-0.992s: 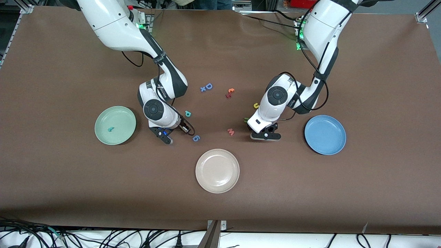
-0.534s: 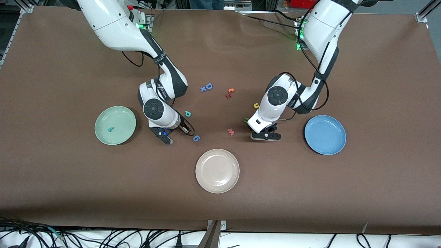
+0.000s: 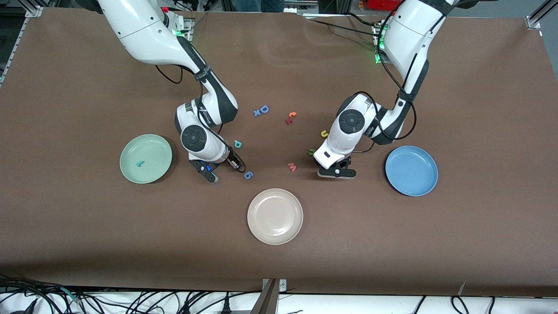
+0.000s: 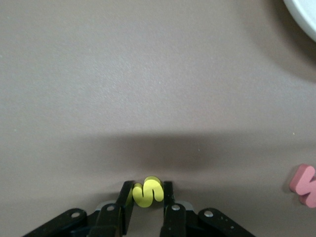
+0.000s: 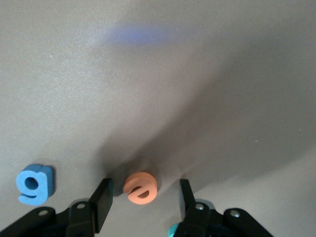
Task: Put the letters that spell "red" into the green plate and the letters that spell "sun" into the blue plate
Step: 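Grasp the yellow S with the left gripper while the right gripper reaches the e, then carry the orange e to the green plate while the left gripper carries the S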
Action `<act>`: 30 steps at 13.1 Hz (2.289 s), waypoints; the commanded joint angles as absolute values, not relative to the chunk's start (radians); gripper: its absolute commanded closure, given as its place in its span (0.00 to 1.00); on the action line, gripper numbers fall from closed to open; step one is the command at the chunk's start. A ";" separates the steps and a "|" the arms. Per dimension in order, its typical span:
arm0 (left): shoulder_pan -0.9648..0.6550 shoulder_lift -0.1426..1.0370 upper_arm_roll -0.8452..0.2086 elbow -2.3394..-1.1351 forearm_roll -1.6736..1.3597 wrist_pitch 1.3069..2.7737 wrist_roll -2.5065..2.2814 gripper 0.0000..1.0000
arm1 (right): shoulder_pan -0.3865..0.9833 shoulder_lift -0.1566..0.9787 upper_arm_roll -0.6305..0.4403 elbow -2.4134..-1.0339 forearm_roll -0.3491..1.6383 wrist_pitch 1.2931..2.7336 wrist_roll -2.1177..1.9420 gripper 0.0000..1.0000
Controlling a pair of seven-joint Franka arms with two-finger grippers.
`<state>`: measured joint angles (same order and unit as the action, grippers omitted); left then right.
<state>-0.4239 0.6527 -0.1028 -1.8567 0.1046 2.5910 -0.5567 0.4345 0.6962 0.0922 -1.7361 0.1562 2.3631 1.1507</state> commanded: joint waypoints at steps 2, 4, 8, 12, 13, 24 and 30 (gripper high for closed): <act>-0.367 0.637 -0.104 -1.835 0.138 2.582 -0.488 0.77 | 0.439 0.686 0.095 -1.758 0.178 2.387 1.161 0.42; -0.347 0.621 -0.106 -1.818 0.138 2.528 -0.437 0.77 | 0.439 0.696 0.095 -1.758 0.176 2.394 1.152 0.55; -0.283 0.526 -0.107 -1.815 0.132 2.343 -0.288 0.76 | 0.446 0.698 0.095 -1.758 0.176 2.404 1.152 0.92; -0.190 0.462 -0.110 -1.815 0.120 2.240 -0.106 0.75 | 0.445 0.686 0.094 -1.753 0.176 2.390 1.152 0.94; -0.170 0.451 -0.110 -1.815 0.120 2.220 -0.068 0.75 | 0.443 0.666 0.089 -1.750 0.175 2.363 1.147 0.94; 0.100 0.425 -0.110 -1.842 0.034 2.155 0.391 0.70 | 0.396 0.528 -0.287 -1.807 0.178 1.965 0.479 0.94; 0.126 0.445 -0.110 -1.887 0.008 2.166 0.380 0.66 | 0.296 0.581 -0.285 -1.858 0.179 2.046 0.308 0.85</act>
<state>0.1133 0.4534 -0.1004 -1.8657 0.0508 2.1613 0.3653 0.2898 0.5883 -0.2904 -1.8413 0.1600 2.0259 0.3298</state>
